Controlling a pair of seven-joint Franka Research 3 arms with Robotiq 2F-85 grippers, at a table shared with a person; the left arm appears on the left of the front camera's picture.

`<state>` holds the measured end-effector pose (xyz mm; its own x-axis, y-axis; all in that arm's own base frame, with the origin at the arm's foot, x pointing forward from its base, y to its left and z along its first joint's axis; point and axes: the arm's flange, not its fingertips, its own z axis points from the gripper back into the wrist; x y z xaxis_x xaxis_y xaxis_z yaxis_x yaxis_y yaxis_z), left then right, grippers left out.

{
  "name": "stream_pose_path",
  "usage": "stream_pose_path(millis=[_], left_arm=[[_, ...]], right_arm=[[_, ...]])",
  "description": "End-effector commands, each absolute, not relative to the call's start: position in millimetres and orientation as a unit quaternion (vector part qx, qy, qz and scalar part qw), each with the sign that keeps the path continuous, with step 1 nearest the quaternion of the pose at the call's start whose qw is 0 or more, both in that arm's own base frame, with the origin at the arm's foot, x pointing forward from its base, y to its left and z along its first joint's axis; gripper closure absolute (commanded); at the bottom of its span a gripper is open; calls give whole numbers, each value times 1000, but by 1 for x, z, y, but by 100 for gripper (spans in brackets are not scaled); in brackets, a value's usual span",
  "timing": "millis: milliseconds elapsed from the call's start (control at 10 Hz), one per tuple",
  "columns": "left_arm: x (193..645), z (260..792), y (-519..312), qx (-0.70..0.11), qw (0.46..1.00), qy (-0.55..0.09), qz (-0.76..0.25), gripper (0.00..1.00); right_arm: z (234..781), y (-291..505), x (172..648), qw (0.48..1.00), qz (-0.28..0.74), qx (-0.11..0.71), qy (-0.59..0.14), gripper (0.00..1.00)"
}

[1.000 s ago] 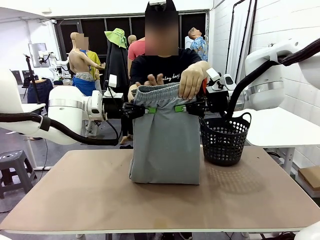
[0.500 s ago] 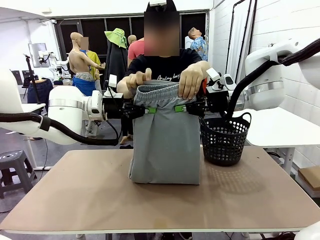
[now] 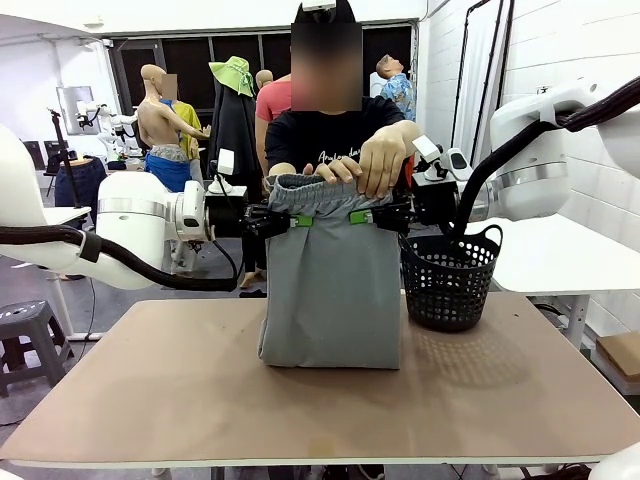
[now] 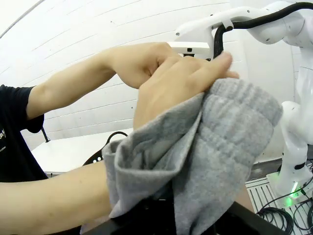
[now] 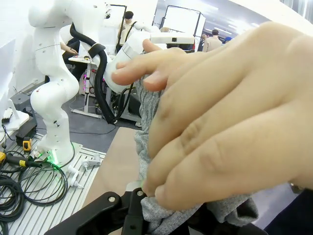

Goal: Fold the training pants.
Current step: Release the ends of the Training pants and then grab the overlapped ends.

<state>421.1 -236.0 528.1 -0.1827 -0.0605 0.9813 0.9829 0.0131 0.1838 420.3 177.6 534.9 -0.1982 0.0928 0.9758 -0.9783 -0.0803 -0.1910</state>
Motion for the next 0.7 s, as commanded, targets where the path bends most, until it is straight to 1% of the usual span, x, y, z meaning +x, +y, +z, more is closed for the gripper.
stream_pose_path(millis=[0, 600], left_arm=[[421, 533, -235, -432, 478, -534, -548, 100], [421, 533, -235, -432, 478, -534, -548, 100]], right_arm=[[535, 179, 418, 449, 586, 443, -508, 100], [535, 179, 418, 449, 586, 443, -508, 100]])
